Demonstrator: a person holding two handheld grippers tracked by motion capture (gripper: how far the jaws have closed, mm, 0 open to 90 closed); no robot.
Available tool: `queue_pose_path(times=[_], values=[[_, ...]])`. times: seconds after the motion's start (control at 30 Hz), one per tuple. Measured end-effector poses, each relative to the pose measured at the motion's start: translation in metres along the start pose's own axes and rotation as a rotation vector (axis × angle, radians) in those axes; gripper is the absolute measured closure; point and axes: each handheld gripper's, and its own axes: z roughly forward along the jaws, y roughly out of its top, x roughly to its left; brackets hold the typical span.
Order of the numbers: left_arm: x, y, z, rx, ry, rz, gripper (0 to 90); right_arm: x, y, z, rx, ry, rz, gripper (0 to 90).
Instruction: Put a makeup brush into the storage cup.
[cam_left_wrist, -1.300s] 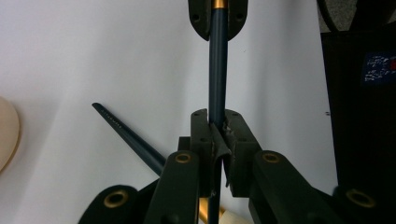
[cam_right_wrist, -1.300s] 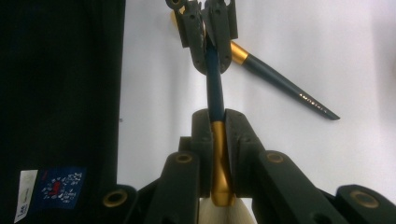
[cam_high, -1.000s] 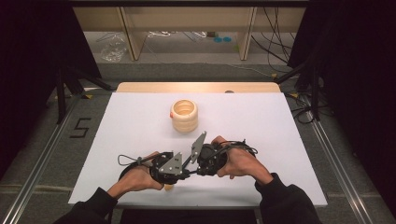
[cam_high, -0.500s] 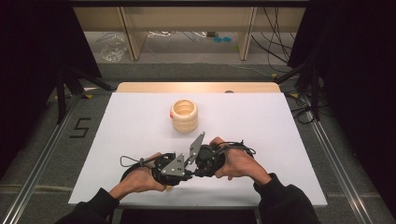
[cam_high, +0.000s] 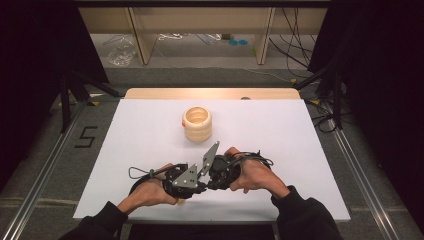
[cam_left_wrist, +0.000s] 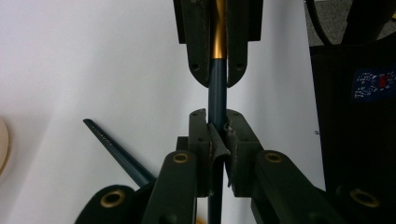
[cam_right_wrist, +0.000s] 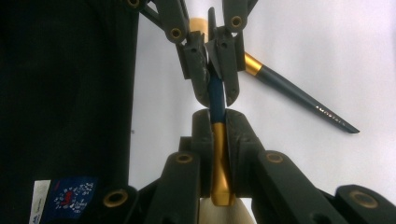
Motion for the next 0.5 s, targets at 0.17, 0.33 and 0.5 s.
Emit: queue_pose_path(times=[0.17, 0.33, 0.5], values=[[0.003, -0.003, -0.001, 0.006, 0.020, -0.017, 83.1, -0.003, 0.000, -0.007, -0.033, -0.067, 0.014, 69.9], [0.010, -0.007, -0.005, -0.002, 0.057, -0.086, 83.2, -0.010, -0.009, -0.046, -0.154, -0.180, 0.048, 56.1], [0.018, -0.012, -0.010, -0.053, 0.109, -0.178, 83.2, -0.017, -0.029, -0.064, -0.265, -0.265, 0.162, 49.5]])
